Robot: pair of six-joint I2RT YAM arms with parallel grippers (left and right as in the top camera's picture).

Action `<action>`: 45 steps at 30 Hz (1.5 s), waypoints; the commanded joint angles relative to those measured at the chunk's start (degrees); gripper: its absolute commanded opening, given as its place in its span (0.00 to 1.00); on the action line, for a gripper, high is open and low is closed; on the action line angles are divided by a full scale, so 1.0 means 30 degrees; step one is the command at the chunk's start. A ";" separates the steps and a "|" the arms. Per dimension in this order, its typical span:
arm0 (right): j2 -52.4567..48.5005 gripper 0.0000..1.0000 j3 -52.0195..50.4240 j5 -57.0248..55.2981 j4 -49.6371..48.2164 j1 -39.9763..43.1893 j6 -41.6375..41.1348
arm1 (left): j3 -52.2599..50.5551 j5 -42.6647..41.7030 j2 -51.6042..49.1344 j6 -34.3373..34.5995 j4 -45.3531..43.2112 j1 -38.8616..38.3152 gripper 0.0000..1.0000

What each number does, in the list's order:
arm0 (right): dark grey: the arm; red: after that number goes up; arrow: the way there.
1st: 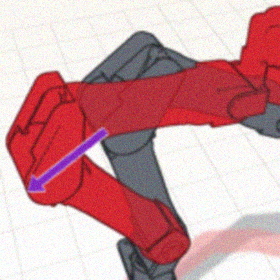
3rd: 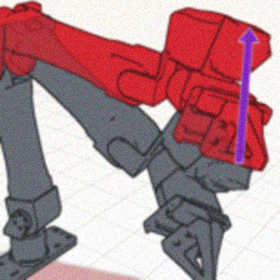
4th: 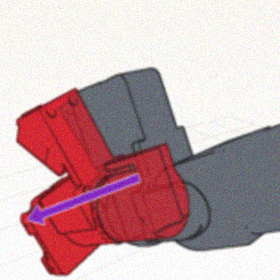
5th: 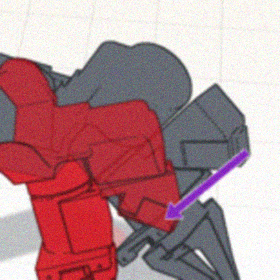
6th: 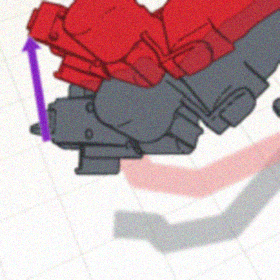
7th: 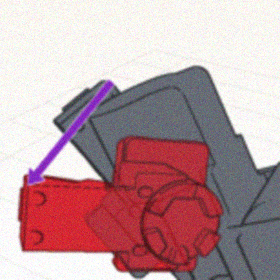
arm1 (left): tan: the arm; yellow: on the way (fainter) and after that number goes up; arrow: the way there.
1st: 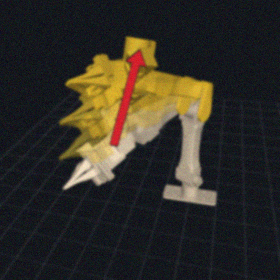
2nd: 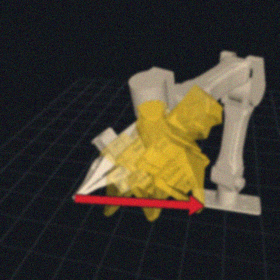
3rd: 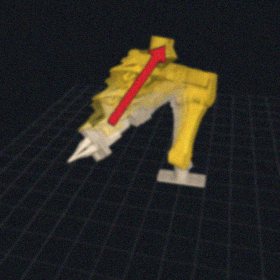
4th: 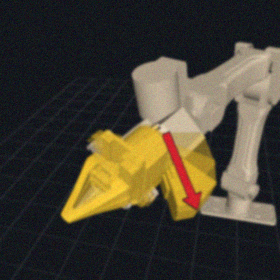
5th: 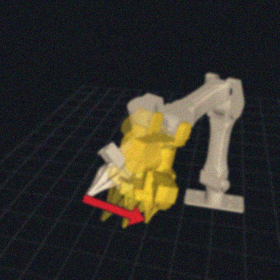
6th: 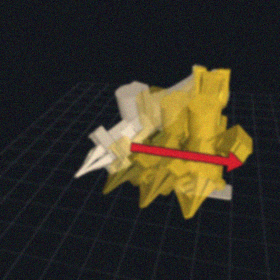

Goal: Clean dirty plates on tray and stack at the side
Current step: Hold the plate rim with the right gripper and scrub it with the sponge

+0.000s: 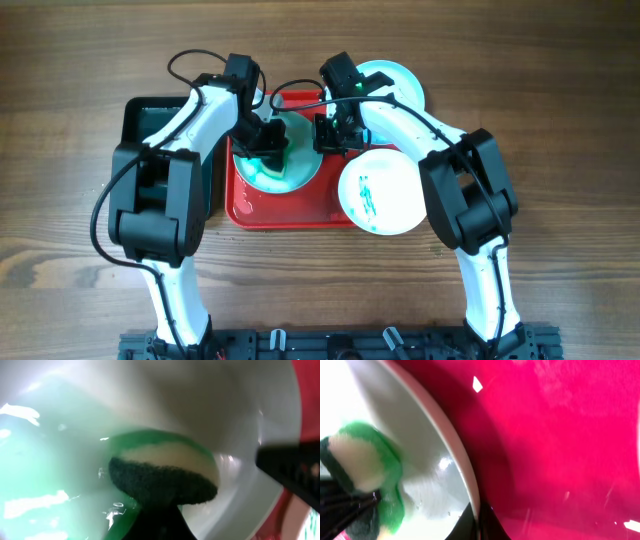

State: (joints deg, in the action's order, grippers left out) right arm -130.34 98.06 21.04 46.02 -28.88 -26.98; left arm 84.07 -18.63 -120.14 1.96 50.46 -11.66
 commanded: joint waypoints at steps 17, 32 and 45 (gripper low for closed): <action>-0.0517 0.04 -0.0641 0.0576 -0.0393 0.0299 -0.0925 | 0.1195 0.0160 -0.0459 0.1370 0.0641 -0.0022 0.04; -0.0517 0.04 -0.0641 0.0568 -0.0539 0.0299 -0.0925 | 0.1195 0.2215 -0.0459 0.4845 0.1377 -0.0299 0.04; -0.0517 0.04 -0.0641 0.0976 -0.0532 0.0299 -0.0991 | 0.1195 0.7759 -0.0459 0.6652 -0.1042 0.0007 0.04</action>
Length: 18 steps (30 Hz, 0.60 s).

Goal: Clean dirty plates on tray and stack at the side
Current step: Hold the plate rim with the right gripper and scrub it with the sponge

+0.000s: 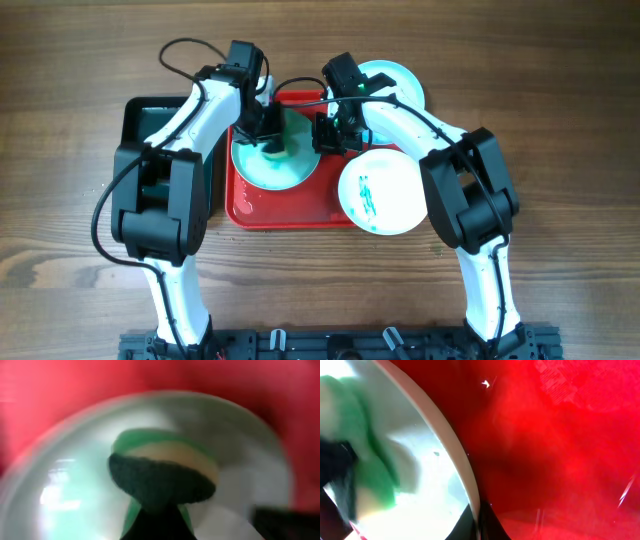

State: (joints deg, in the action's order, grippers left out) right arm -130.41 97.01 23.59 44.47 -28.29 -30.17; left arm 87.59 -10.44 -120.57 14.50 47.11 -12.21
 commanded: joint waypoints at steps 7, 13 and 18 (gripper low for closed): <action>-0.0495 0.04 -0.0291 0.0095 0.0000 0.0102 0.0080 | 0.0022 -0.2506 -0.0313 -0.2076 0.2616 0.0109 0.04; -0.0495 0.04 -0.0291 0.0095 0.0044 0.0102 0.0131 | 0.0022 0.2433 -0.0313 0.0670 0.0423 0.0678 0.04; -0.0495 0.04 -0.0291 0.0087 -0.0007 0.0102 0.0131 | -0.0168 0.2936 -0.0313 0.2404 0.1151 0.0342 0.04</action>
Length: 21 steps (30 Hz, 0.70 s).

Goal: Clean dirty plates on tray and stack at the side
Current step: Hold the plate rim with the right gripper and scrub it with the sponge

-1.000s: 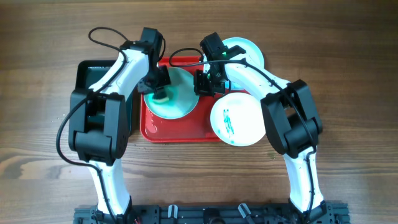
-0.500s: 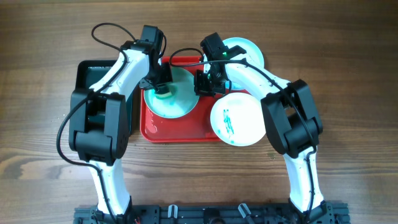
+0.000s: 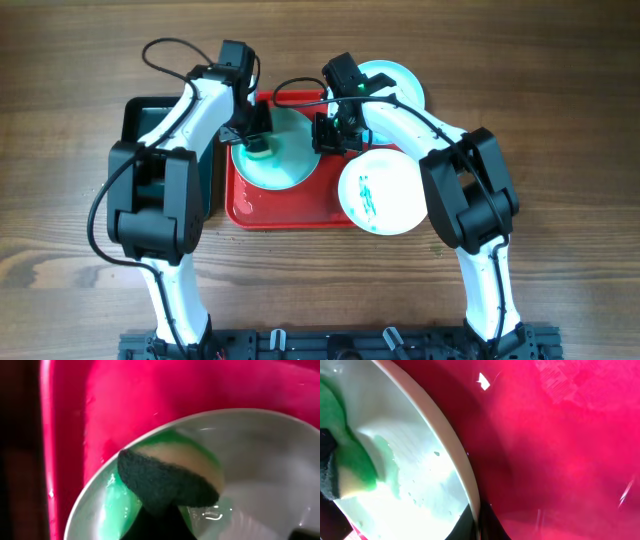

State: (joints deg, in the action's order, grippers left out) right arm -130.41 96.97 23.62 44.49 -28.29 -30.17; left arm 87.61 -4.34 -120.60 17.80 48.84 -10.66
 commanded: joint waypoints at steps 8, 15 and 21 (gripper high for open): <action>-0.0503 0.04 -0.0277 0.0087 0.0022 0.0102 0.0124 | -0.0510 -0.4466 -0.0313 -0.2018 0.1129 -0.1173 0.04; -0.0495 0.04 -0.0277 0.0080 -0.0036 0.0102 0.0073 | -0.0510 0.0692 -0.0313 0.1603 -0.1355 -0.0240 0.04; -0.0495 0.04 -0.0277 0.0102 -0.0102 0.0102 0.0073 | -0.0510 -0.4634 -0.0313 -0.1530 0.1902 -0.1005 0.04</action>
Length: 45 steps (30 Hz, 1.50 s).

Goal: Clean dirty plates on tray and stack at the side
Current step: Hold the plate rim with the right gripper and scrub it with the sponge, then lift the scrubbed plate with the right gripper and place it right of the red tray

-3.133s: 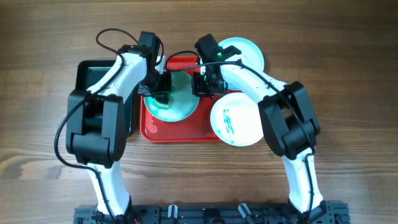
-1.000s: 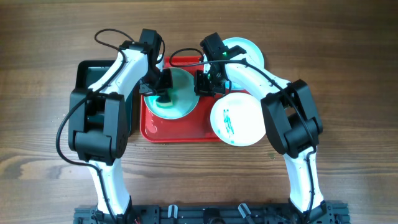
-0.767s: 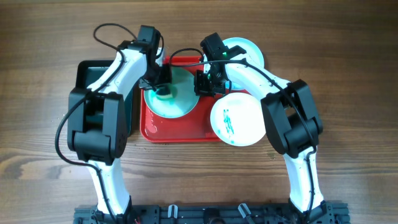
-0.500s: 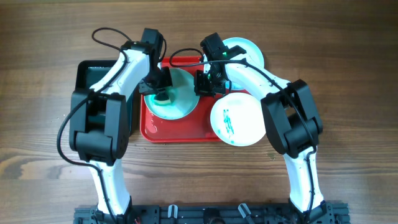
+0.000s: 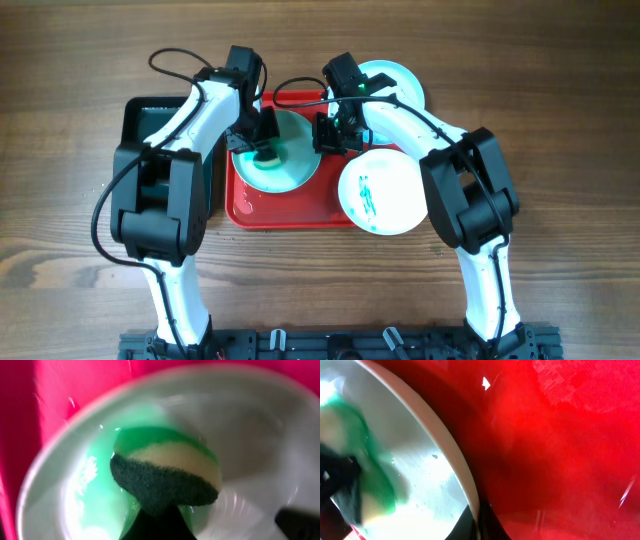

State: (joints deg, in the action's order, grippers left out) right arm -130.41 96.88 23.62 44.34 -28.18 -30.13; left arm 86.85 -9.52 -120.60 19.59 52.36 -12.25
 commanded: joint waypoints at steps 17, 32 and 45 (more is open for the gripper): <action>-0.0495 0.04 -0.0262 -0.0153 0.0146 0.0066 -0.0452 | 0.6936 0.1217 -0.0189 0.1020 0.1632 0.1661 0.04; 0.5923 0.04 -0.0262 -2.2039 0.2375 -0.4707 0.1042 | 1.0156 0.0036 -0.0197 0.0036 0.6142 0.3789 0.04; 0.5916 0.04 -0.0270 -3.3106 0.4073 -1.0214 0.0991 | 1.0156 0.0036 -0.0197 0.0036 0.6135 0.3789 0.04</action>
State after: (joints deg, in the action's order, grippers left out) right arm -112.92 95.83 -70.81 56.60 -58.54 -26.92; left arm 116.64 -8.47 -121.36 20.62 70.76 -0.78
